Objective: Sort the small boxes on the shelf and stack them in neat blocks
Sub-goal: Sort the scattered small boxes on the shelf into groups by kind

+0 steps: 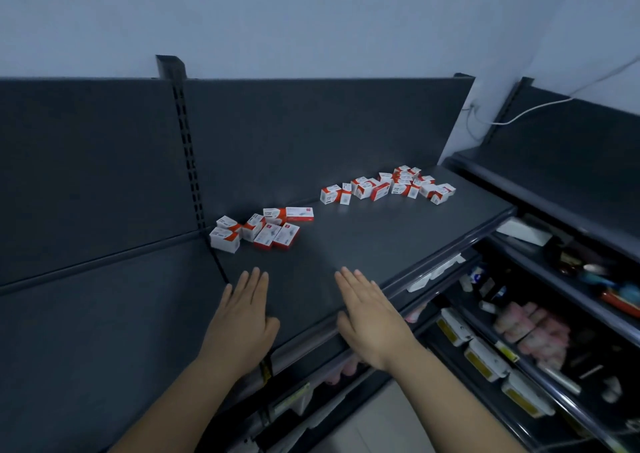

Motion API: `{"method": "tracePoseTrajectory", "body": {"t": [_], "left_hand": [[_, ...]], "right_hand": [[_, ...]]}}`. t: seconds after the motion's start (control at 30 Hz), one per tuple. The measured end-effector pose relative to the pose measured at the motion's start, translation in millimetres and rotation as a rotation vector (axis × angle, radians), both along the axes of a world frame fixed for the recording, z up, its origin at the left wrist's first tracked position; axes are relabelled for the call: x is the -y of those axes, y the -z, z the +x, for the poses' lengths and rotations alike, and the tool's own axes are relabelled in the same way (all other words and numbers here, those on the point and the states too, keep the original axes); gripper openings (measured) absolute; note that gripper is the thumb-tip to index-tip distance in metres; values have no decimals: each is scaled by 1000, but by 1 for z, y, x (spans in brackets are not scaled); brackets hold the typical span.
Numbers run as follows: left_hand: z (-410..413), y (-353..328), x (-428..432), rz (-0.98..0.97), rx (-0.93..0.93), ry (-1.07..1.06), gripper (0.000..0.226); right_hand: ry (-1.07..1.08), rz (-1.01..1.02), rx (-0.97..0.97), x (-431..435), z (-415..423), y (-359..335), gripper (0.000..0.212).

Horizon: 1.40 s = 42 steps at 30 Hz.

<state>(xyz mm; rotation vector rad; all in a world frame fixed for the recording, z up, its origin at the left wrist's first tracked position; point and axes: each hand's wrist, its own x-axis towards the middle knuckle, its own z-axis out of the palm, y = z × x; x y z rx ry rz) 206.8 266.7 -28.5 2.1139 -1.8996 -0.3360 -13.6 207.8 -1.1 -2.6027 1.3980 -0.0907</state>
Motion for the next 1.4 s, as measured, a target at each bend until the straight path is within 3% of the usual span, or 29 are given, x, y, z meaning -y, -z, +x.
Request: {"method": "tracePoseTrajectory", "body": {"t": [0.5, 0.9, 1.0, 1.17, 1.4], "left_hand": [[-6, -3, 104, 19, 39, 35, 75], [0, 6, 128, 37, 109, -90, 83], [-7, 9, 138, 14, 59, -154, 77], [-17, 18, 158, 25, 23, -241, 96], [-35, 31, 167, 41, -26, -382, 96]], "right_hand": [[21, 20, 33, 103, 5, 6, 66], [-218, 48, -15, 168, 45, 22, 65], [-285, 59, -23, 187, 48, 23, 66], [-375, 65, -30, 225, 53, 21, 66], [-486, 108, 3, 256, 60, 26, 66]]}}
